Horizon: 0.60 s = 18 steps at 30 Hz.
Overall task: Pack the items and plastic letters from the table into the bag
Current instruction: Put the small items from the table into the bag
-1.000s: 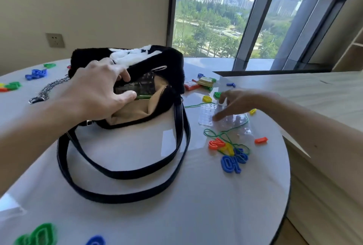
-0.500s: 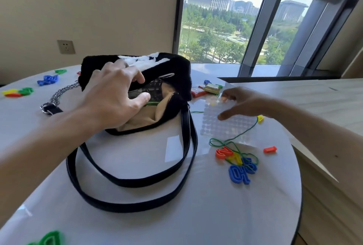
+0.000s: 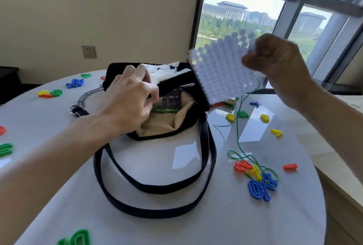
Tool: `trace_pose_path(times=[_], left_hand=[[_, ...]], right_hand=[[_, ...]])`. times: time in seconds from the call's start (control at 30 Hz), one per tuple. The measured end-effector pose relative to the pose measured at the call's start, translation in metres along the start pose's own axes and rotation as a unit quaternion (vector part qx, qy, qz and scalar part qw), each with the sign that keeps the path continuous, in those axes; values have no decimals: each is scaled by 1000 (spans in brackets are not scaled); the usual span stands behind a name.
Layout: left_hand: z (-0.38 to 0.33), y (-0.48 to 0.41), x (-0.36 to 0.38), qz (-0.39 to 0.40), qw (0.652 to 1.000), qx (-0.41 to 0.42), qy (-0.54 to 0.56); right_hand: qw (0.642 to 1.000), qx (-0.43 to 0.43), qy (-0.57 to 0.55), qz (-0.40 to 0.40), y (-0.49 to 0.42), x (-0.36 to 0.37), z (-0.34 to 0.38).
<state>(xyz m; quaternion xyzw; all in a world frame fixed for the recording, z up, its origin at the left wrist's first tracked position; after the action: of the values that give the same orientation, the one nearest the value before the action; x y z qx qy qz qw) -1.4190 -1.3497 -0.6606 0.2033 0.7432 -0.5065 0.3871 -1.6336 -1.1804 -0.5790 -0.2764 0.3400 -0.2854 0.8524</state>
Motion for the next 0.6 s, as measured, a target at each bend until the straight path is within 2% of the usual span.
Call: trace_pose_path(times=[0.03, 0.13, 0.27, 0.33, 0.4, 0.47, 0.53, 0.6], left_hand=[[5, 3, 3, 27, 999, 1, -23], [14, 10, 16, 101, 989, -10, -106], [24, 13, 13, 81, 985, -53, -146], [26, 9, 3, 37, 990, -64, -120], [27, 4, -7, -2, 995, -65, -77], [28, -2, -14, -19, 998, -57, -30], [26, -7, -17, -28, 999, -42, -6], [23, -9, -20, -37, 999, -27, 3]], right_hand=[[1000, -2, -19, -18, -3, 4, 5], [995, 29, 26, -90, -4, 7, 13], [981, 108, 56, -153, 2, 16, 10], [973, 198, -10, -119, 10, 29, -1], [954, 286, -79, -34, 23, 51, -11], [938, 333, -83, 47, 37, 73, -19], [926, 362, -82, 61, 45, 89, -26], [914, 385, -122, 27, 45, 103, -32]])
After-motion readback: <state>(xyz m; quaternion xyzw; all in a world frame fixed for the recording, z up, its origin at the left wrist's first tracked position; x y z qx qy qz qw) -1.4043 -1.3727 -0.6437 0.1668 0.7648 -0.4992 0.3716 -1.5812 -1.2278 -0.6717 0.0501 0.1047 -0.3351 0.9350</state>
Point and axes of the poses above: each hand's wrist, its own y-axis away from the middle knuckle, its own x-axis out of the palm, z = x × y, the point moved 7 cm from there along -y, towards the middle knuckle, and after that the axes turned 3 degrees about y, right-handed, at the moved point
